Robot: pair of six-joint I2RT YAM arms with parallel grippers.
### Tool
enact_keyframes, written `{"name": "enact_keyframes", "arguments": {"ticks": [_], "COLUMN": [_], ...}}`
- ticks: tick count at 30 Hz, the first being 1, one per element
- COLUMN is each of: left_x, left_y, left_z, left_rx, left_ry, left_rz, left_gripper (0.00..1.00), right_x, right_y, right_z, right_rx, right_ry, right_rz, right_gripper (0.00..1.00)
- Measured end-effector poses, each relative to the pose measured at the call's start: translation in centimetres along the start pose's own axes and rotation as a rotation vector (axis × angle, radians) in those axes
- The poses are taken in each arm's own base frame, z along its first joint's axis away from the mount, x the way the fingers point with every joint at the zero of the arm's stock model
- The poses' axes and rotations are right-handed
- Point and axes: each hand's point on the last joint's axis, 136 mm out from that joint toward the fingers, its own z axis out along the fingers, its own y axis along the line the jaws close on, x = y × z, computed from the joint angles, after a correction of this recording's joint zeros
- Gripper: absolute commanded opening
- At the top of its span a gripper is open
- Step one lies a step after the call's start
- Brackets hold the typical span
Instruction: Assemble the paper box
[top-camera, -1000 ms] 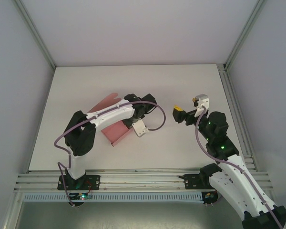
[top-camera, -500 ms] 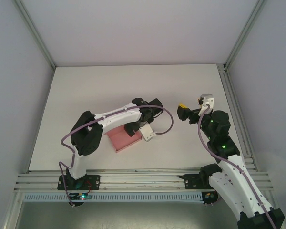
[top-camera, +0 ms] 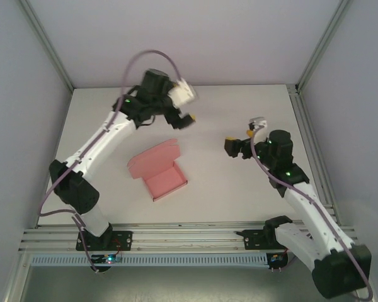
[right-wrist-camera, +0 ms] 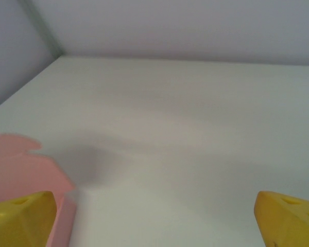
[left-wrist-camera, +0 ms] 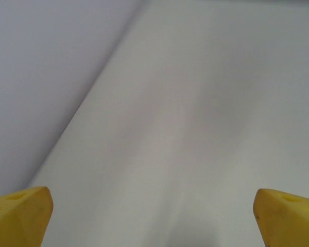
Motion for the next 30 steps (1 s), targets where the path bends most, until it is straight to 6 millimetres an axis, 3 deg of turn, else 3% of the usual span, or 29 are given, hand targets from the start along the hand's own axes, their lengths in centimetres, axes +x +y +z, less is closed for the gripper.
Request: {"name": "enact_keyframes", "arguments": {"ticks": [2, 4, 6, 9, 15, 18, 22, 27, 30], "left_x": [3.4, 8.5, 13.1, 18.2, 24.9, 26.2, 26.4, 26.1, 25.8], "left_y": [4.6, 8.4, 10.1, 10.0, 7.0, 6.2, 6.0, 6.1, 6.1], "left_z": [-0.8, -1.8, -2.8, -4.6, -10.1, -11.7, -13.1, -13.6, -13.7], "left_rx": [-0.117, -0.252, -0.374, -0.534, -0.774, -0.835, -0.879, -0.893, -0.889], "left_ry": [0.02, 0.076, 0.144, 0.23, 0.275, 0.268, 0.24, 0.221, 0.207], "left_rz": [-0.283, -0.519, -0.668, -0.794, -0.926, -0.954, -0.966, -0.969, -0.972], "left_gripper": [1.0, 1.0, 1.0, 1.0, 1.0, 1.0, 1.0, 1.0, 1.0], "right_x": [1.5, 2.6, 3.3, 3.1, 3.3, 4.6, 6.8, 8.3, 8.4], "right_y": [2.3, 4.8, 7.1, 9.7, 10.1, 10.5, 12.3, 13.5, 13.2], "right_z": [2.3, 4.4, 6.3, 9.3, 15.0, 17.0, 18.1, 17.5, 17.1], "right_rx": [-0.112, -0.223, -0.334, -0.486, -0.624, -0.692, -0.779, -0.844, -0.849], "right_ry": [0.091, 0.173, 0.24, 0.291, 0.37, 0.434, 0.511, 0.567, 0.581], "right_rz": [-0.091, -0.204, -0.324, -0.505, -0.7, -0.771, -0.834, -0.86, -0.857], "right_gripper": [0.98, 0.98, 0.98, 0.97, 0.89, 0.83, 0.63, 0.16, 0.0]}}
